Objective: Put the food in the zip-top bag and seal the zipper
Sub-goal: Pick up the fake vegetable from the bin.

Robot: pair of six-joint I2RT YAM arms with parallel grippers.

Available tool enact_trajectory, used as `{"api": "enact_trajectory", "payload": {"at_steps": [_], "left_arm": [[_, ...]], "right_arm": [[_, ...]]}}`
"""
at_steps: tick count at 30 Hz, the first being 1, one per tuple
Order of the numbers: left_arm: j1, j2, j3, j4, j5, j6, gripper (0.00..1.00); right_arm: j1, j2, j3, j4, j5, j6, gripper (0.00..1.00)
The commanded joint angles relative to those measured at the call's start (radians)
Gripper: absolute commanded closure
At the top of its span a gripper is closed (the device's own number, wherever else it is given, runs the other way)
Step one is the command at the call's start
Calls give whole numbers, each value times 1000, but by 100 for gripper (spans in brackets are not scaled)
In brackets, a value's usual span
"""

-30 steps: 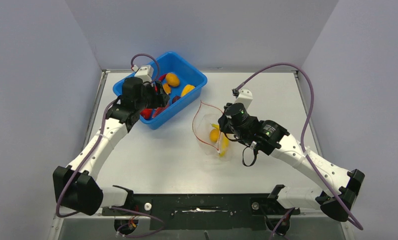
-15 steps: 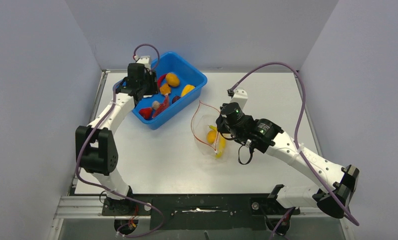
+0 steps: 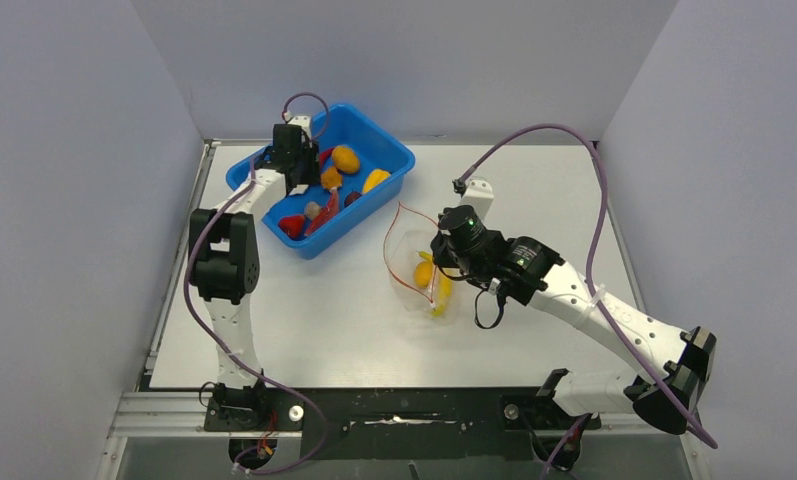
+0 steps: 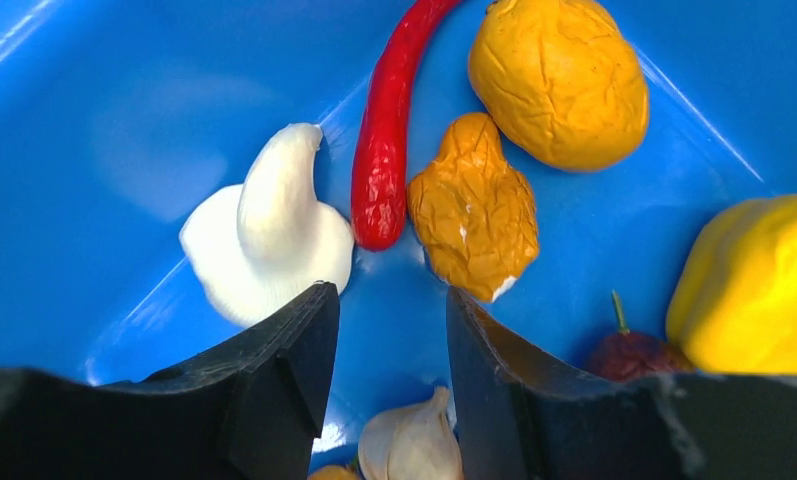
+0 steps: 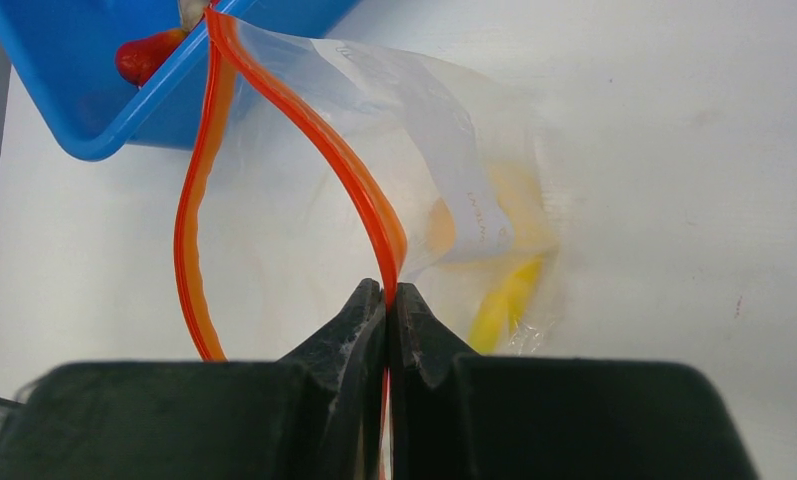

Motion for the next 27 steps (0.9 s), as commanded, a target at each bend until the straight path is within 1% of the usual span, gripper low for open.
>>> {"api": "enact_trajectory", "payload": {"at_steps": [1,5,10,15,22,23,26,27], "left_arm": [[14,56,91,100,21,22,57],[24,119,149,98,58,37,58],[33,185,218,90,66,43,62],[38,232,248,97,74,41,63],[38,268,246,107,73,26,64],[38,270,242,110,72,21,65],[37,262,230,115,78,9,76],[37,254,223,116,79,2,77]], "right_arm": [[5,14,38,11,53,20,100],[0,48,62,11,56,12,100],[-4,87,96,0,58,4,100],[-8,108,102,-5,69,15,100],[-11,142,106,6,71,23,100],[-11,149,111,7,72,21,100],[-11,162,124,11,76,14,100],[-12,167,127,12,77,12,100]]}}
